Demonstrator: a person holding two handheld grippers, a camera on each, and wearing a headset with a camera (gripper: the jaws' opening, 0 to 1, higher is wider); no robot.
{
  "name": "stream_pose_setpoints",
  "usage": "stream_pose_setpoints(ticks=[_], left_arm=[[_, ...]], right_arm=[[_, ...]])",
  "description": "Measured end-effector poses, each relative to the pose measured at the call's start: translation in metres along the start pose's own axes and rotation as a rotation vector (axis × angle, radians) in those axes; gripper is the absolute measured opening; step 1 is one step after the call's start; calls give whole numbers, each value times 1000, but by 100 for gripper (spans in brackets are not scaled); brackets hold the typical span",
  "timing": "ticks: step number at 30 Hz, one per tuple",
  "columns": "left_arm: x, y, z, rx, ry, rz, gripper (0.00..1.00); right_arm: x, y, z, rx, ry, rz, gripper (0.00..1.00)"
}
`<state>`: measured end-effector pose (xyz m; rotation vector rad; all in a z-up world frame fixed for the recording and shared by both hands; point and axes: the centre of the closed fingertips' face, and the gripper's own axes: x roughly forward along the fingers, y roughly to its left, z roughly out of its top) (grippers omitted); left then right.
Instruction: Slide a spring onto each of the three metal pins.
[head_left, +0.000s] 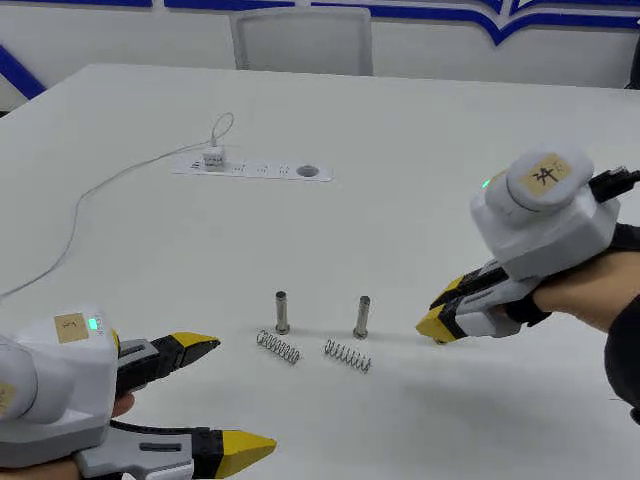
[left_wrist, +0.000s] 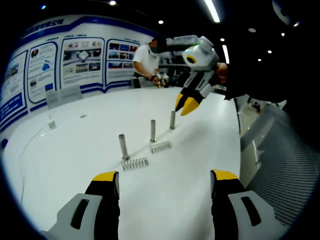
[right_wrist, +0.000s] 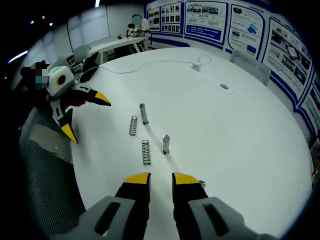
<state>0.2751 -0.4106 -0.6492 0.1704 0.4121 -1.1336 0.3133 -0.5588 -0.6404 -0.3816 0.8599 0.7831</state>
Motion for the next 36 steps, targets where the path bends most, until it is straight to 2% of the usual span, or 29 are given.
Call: stream_pose_setpoints(ticks=[6,16,26,36], left_arm=[[1,-2,-1,3,8,-6,76],[2,-2,-4,-3,16,-10,76],[2,0,-6,-10,21,-5,76],[2,1,-7,-19,26,-3,75]], right_arm=[[26,16,-3,-12,13,51,17],[54,21,-9,-3,26,77,16],[68,21,-12,-4,36,85,16],[75,21,-17,-14,45,88,12]])
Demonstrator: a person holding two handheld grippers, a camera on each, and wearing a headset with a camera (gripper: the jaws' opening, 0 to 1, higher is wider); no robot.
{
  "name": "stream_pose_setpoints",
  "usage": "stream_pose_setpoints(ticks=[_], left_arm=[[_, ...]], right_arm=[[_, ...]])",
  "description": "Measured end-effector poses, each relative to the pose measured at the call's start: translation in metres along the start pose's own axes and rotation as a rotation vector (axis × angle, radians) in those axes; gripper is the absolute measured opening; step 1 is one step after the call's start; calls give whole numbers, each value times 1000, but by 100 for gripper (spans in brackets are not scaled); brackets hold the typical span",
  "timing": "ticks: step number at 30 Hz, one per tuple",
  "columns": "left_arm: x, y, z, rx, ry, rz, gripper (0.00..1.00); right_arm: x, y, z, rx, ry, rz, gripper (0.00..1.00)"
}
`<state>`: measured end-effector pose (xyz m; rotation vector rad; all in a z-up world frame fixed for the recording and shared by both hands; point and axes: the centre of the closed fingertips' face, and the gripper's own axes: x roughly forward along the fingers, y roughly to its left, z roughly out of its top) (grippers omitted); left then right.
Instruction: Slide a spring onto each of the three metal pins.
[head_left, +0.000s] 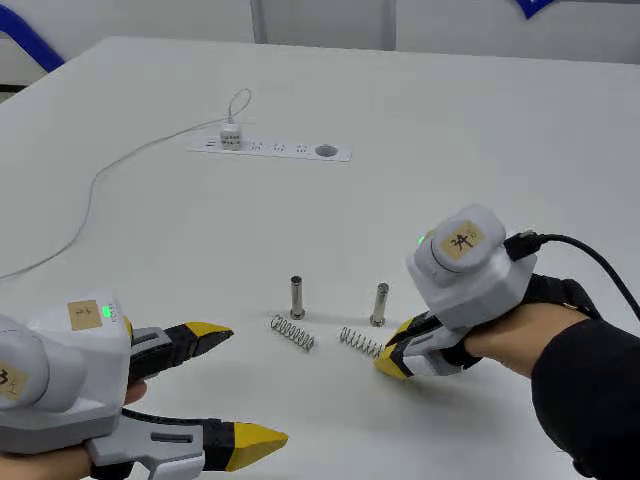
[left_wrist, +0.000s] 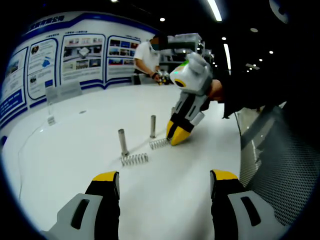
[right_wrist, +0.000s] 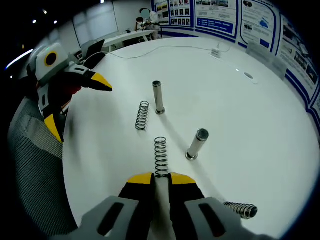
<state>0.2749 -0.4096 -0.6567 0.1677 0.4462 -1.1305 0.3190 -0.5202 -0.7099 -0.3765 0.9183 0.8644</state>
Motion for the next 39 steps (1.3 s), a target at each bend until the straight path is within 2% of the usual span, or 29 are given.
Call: stream_pose_setpoints(ticks=[6,25,39], left_arm=[[0,-1,-1,5,7,-2,75],[0,-2,3,16,-6,-3,75],[-1,-1,6,21,-17,-1,75]], right_arm=[[-3,-1,1,1,-11,-6,12],[-33,-2,17,-18,-45,-56,11],[-44,-5,17,-5,-24,-65,11]])
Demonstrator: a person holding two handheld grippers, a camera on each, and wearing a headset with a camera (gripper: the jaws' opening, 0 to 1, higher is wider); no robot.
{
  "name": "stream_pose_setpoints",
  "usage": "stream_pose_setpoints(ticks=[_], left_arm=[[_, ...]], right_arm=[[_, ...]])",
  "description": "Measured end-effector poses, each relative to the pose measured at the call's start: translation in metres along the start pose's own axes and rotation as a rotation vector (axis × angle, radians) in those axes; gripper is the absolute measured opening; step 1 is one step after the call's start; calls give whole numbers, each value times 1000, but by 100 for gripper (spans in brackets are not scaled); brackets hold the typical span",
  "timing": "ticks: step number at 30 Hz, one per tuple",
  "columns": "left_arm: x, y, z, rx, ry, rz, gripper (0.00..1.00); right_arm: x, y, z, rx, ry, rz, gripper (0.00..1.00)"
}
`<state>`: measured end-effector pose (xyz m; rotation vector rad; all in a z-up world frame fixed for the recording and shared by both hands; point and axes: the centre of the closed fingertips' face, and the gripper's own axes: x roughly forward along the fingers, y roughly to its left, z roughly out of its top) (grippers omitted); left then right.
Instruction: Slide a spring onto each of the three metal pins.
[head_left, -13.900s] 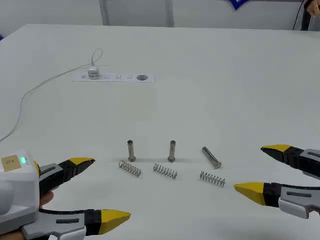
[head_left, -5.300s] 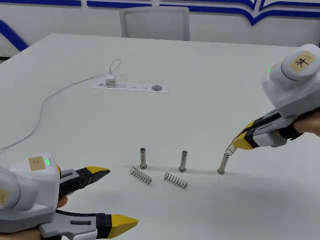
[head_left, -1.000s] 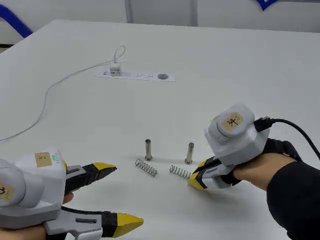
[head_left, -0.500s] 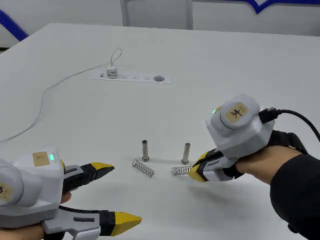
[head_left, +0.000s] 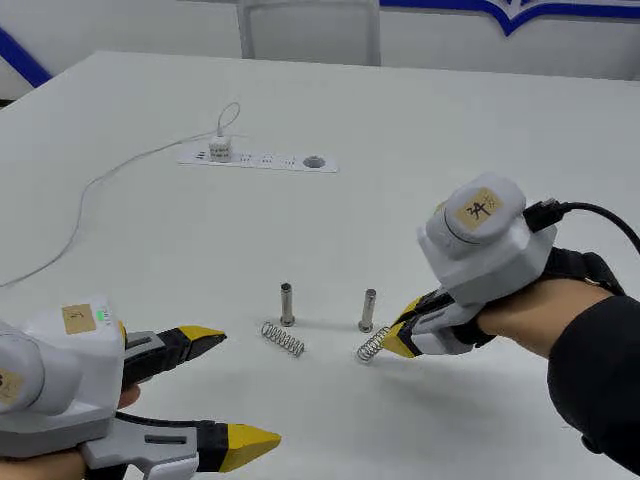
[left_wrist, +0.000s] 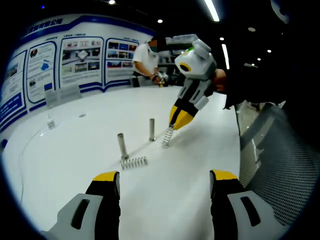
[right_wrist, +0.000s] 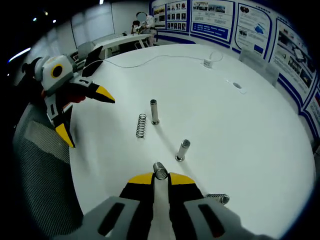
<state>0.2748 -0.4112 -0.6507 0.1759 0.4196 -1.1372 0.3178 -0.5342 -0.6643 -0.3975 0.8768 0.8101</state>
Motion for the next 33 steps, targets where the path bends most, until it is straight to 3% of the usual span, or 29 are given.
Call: stream_pose_setpoints(ticks=[8,16,22,33], left_arm=[[0,1,0,1,-4,0,75],[-1,2,2,1,-13,4,75],[-2,3,3,0,-18,6,75],[-3,4,4,-7,-29,13,75]], right_arm=[[-25,-5,17,-12,-18,-6,11],[-49,-15,42,-86,-18,-46,11],[-52,-21,54,-116,-11,-65,11],[-37,-27,50,-157,62,-65,11]])
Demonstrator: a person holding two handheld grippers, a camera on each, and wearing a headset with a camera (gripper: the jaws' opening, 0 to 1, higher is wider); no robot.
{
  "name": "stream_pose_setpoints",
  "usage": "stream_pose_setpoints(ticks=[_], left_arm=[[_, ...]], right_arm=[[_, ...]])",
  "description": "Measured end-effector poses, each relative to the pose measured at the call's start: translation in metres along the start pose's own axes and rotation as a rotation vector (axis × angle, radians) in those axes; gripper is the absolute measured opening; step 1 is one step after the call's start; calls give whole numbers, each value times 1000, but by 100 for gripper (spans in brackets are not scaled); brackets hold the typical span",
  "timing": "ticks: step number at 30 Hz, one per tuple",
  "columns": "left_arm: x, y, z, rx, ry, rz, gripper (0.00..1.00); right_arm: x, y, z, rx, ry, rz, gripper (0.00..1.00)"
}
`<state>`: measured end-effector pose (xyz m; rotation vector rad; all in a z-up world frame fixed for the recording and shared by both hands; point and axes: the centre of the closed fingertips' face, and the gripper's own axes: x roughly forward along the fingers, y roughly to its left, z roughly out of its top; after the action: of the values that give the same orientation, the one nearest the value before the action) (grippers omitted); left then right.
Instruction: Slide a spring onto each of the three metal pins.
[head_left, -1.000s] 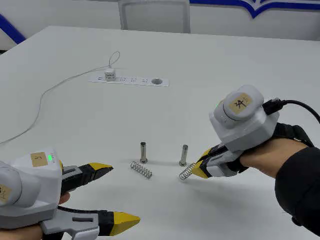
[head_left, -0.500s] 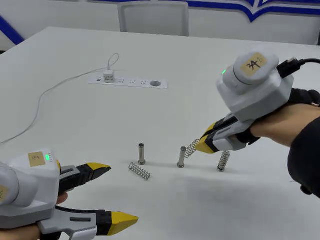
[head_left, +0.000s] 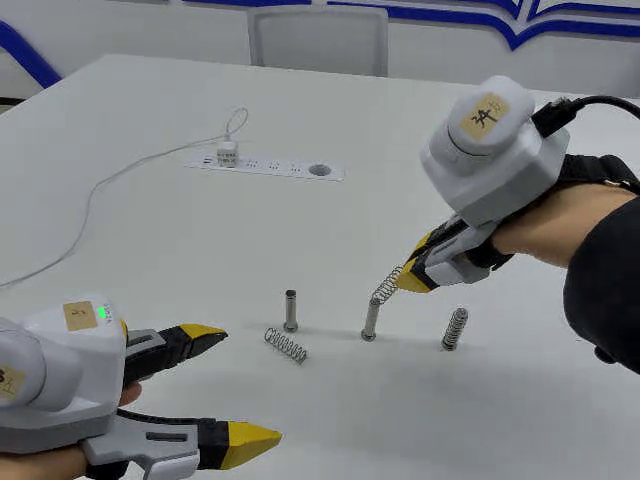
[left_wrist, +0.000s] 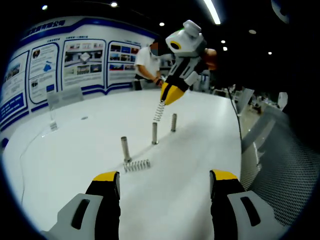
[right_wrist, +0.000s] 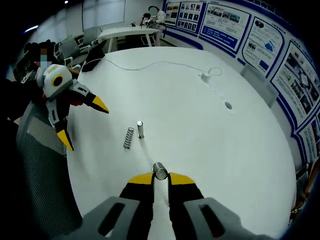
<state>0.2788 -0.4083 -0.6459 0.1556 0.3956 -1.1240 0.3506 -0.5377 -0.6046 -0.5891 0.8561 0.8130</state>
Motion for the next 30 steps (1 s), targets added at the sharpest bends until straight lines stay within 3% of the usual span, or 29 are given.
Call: stream_pose_setpoints(ticks=[22,23,30], left_arm=[[0,1,1,-10,-5,7,75],[0,1,0,-11,-5,7,75],[1,0,1,-11,-6,6,75]], right_arm=[[30,2,-2,-48,85,46,11],[31,3,-4,-53,101,50,3],[40,7,-8,-48,113,53,2]])
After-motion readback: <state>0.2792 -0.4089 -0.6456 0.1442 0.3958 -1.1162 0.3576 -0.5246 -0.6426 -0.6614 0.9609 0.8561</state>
